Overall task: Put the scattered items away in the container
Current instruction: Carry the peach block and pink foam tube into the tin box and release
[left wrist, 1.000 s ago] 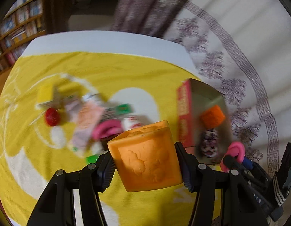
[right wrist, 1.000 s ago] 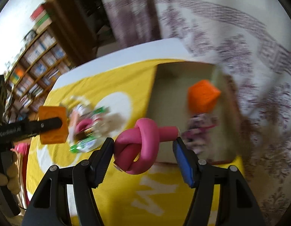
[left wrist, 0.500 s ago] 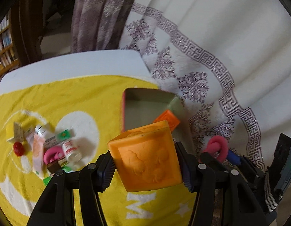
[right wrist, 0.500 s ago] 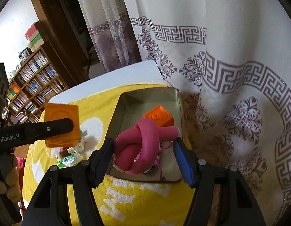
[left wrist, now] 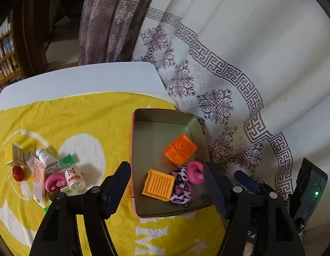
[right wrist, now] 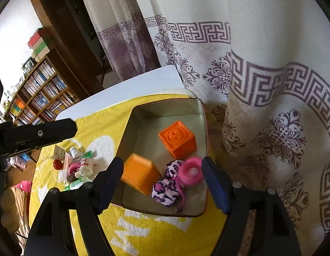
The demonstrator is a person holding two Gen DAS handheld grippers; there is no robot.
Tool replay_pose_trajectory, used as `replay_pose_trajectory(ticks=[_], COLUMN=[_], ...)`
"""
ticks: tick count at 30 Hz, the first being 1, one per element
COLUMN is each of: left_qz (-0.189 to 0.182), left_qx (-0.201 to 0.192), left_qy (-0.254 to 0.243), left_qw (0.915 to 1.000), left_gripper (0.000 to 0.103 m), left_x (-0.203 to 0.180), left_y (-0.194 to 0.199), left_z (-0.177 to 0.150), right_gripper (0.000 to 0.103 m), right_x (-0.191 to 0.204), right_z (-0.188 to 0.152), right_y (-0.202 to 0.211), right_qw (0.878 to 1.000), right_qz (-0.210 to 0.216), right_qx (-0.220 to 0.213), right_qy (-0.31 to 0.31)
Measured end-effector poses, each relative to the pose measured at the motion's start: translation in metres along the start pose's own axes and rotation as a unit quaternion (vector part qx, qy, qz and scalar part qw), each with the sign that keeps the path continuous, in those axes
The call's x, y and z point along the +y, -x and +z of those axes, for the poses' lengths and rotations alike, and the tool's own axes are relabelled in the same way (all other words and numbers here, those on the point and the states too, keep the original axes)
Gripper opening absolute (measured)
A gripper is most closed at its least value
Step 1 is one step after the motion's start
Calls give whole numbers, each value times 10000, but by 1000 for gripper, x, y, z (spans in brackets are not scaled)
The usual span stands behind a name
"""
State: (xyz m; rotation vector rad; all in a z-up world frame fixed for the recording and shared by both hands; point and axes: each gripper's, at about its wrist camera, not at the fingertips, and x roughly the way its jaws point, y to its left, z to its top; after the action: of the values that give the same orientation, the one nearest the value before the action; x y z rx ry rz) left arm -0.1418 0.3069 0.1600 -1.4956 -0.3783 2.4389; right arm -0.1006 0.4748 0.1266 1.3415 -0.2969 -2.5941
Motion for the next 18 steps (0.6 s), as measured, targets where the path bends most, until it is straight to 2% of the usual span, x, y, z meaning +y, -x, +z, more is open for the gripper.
replay_pose_trajectory(ticks=[8, 18], left_qz=[127, 260], left_qx=[23, 18], left_qy=[180, 467], left_qw=[9998, 9986], left_gripper=[72, 72], left_x=[18, 48], left_y=[4, 18], left_z=[-6, -16], right_gripper=[79, 79], right_x=[0, 22], right_z=[-4, -10], right_y=[-4, -9], right_qw=[9999, 9998], right_qz=[46, 133], right_qx=[70, 159], right_qy=[-96, -15])
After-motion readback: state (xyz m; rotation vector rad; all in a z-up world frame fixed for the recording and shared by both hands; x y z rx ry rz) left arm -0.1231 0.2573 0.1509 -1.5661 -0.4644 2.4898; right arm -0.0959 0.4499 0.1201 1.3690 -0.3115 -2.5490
